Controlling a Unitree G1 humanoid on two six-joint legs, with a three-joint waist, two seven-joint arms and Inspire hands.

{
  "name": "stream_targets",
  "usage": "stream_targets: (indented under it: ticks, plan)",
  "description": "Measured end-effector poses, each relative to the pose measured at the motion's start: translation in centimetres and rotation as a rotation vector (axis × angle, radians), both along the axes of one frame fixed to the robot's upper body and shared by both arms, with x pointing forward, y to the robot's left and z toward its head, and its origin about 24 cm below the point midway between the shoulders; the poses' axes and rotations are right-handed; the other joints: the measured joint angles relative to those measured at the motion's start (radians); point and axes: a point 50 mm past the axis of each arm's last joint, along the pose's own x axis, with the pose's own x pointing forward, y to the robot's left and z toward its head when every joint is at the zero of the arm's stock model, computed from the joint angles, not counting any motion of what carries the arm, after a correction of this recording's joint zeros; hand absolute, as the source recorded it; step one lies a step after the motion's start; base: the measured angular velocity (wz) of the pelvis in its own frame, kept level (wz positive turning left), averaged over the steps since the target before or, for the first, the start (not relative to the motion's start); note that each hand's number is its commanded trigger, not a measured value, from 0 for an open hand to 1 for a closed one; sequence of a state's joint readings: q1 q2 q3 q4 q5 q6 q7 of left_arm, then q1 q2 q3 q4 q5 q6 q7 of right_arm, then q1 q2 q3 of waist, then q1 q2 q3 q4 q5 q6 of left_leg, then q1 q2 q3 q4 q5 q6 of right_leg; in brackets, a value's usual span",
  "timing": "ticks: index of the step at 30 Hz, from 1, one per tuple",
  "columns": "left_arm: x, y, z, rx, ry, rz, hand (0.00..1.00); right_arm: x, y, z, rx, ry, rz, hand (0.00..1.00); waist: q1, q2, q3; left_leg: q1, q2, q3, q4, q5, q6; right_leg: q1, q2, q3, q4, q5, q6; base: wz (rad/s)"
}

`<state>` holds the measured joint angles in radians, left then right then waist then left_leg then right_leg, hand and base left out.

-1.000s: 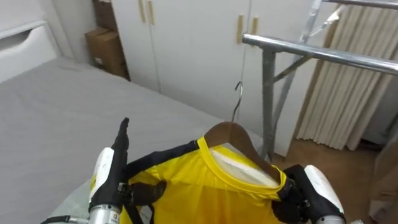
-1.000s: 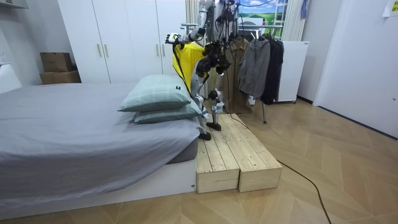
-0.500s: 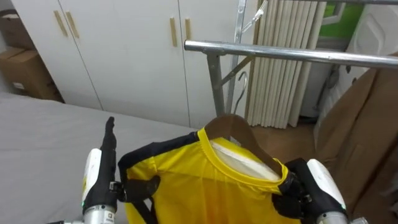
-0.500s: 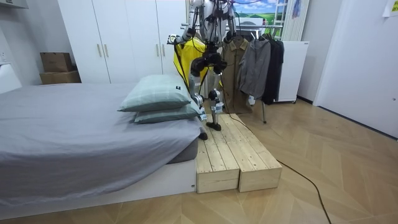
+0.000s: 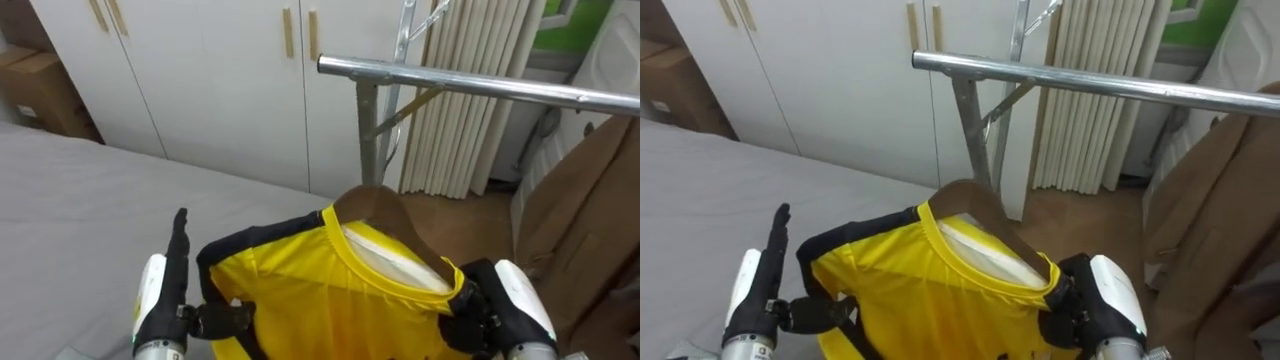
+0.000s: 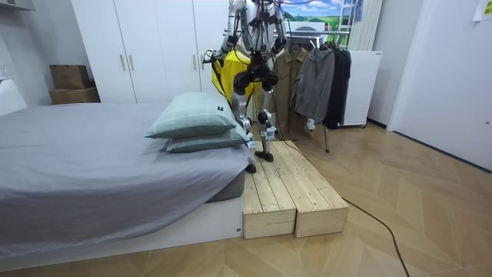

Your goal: Hang clothes

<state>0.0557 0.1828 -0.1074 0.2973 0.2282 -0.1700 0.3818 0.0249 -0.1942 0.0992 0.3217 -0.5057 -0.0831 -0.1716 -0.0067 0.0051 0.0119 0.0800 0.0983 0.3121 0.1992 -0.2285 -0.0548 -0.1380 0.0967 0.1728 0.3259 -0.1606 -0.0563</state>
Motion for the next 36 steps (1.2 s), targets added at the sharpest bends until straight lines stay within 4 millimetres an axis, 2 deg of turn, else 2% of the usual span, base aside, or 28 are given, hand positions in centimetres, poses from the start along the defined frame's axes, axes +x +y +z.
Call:
stream_targets:
  ticks: [3, 7, 12, 14, 21, 26, 36]
  plan:
    - [0.0, 0.3, 0.1, 0.001, -0.003, 0.012, 0.00, 0.0, 0.0, 0.0, 0.000, 0.000, 0.000, 1.00, 0.015, -0.006, 0.0006, 0.003, 0.000, 0.013, -0.002, 0.000, 0.000, -0.004, 0.006, 0.017, 0.000, 0.000, 0.000, -0.14]
    - [0.0, 0.4, -0.1, 0.001, 0.005, 0.019, 0.00, 0.0, 0.0, 0.1, -0.001, -0.006, -0.004, 1.00, 0.009, -0.019, -0.0001, 0.006, 0.001, 0.014, -0.007, 0.000, 0.000, 0.003, 0.011, 0.024, -0.006, 0.004, 0.002, -0.05]
    - [-0.2, 0.5, -0.4, -0.005, 0.016, 0.029, 0.00, -0.5, 0.0, 0.8, -0.001, -0.049, -0.012, 1.00, 0.008, -0.019, -0.0005, 0.016, 0.005, 0.014, -0.019, 0.000, 0.000, 0.014, 0.024, 0.043, -0.040, 0.024, 0.004, -0.13]
    - [-0.3, 0.7, -0.7, -0.001, 0.029, 0.043, 0.00, -0.5, -0.2, 0.9, -0.014, -0.061, -0.022, 1.00, -0.003, -0.020, -0.0015, 0.019, 0.006, 0.014, -0.023, 0.000, 0.000, 0.017, 0.025, 0.047, -0.051, 0.030, 0.006, -0.05]
    - [-1.3, 1.1, -1.9, 0.005, 0.076, 0.073, 0.00, -0.5, -1.1, 1.5, -0.039, -0.112, -0.078, 1.00, -0.021, -0.022, -0.0025, 0.021, 0.008, 0.019, -0.029, 0.000, 0.000, 0.015, 0.033, 0.059, -0.051, 0.031, 0.004, -0.06]
    - [-2.3, 1.5, -3.4, 0.011, 0.149, 0.096, 0.00, -0.4, -1.3, 2.7, -0.093, -0.206, -0.109, 1.00, -0.026, -0.022, -0.0034, 0.039, 0.012, 0.030, -0.033, 0.000, 0.000, 0.028, 0.042, 0.076, -0.054, 0.034, 0.001, -0.11]
    - [-3.0, 1.7, -3.9, 0.018, 0.167, 0.116, 0.00, -0.6, -1.8, 4.2, -0.107, -0.391, -0.217, 1.00, -0.033, -0.019, -0.0051, 0.056, 0.013, 0.044, -0.033, 0.000, 0.000, 0.039, 0.048, 0.094, -0.055, 0.038, 0.001, -0.05]
